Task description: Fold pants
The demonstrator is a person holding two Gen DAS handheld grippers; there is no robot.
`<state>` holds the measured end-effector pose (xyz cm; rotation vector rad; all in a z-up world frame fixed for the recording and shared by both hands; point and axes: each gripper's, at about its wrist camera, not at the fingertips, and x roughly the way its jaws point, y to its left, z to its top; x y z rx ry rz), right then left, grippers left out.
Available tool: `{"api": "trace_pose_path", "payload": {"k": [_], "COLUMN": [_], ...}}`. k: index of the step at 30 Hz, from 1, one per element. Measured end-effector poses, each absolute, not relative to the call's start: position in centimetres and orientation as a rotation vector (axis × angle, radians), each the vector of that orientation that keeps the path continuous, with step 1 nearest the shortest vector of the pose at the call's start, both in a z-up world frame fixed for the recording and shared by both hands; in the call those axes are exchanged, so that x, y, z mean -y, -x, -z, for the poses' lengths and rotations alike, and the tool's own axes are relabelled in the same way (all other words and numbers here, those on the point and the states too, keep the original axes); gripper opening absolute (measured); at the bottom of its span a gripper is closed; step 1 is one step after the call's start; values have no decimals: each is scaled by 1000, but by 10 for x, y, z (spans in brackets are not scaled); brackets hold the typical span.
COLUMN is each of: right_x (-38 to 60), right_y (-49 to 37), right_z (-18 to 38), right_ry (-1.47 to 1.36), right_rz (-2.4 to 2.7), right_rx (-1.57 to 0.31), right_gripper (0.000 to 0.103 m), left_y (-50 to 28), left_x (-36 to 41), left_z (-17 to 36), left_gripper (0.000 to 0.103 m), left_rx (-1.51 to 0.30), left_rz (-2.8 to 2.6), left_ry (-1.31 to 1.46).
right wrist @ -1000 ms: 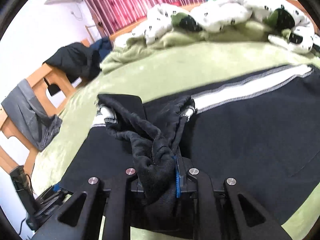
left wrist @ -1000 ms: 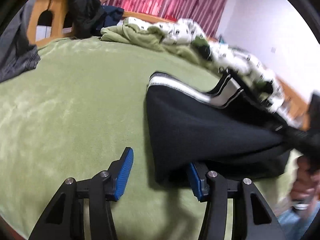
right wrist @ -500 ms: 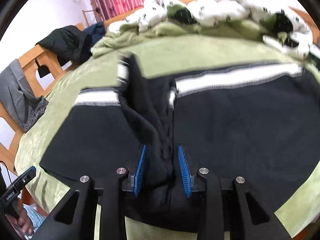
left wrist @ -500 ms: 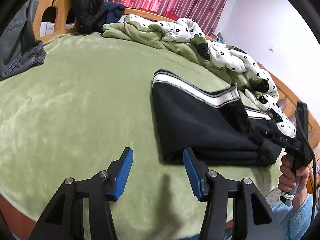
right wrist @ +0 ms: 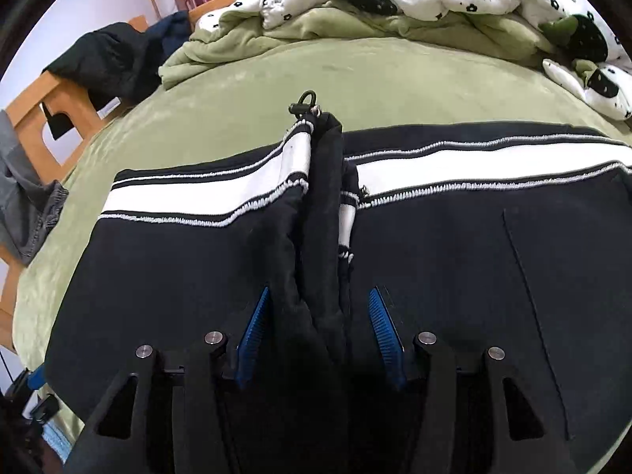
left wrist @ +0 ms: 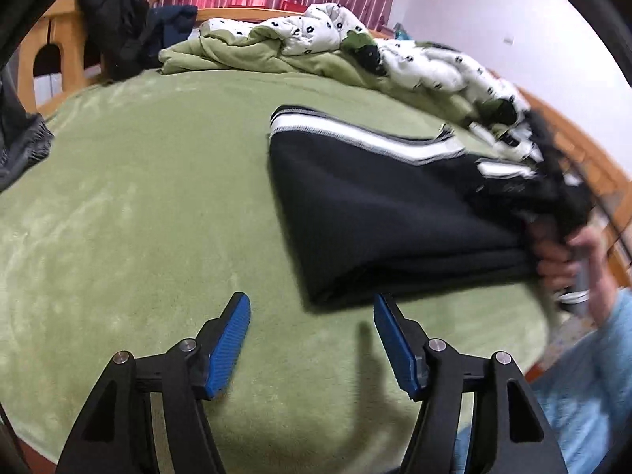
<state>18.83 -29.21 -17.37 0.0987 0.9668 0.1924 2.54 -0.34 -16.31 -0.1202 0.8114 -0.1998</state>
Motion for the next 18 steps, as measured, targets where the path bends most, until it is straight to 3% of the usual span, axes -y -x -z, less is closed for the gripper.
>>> {"api": "trace_pose_path", "payload": {"k": [10, 11, 14, 18], "right_x": [300, 298, 297, 295], "right_y": [-152, -152, -149, -147], "right_z": [173, 173, 175, 175], "right_ry": [-166, -169, -148, -163], "right_rz": [-258, -262, -263, -265], "right_rx": [-997, -998, -993, -985], "right_gripper": [53, 54, 54, 55], "left_y": [-51, -49, -33, -13], "left_x": [28, 24, 3, -6], "left_z": [171, 171, 166, 169], "left_gripper": [62, 52, 39, 38], "left_rx": [-718, -705, -670, -690], "left_rz": [30, 4, 8, 14], "left_ry": [100, 121, 233, 254]}}
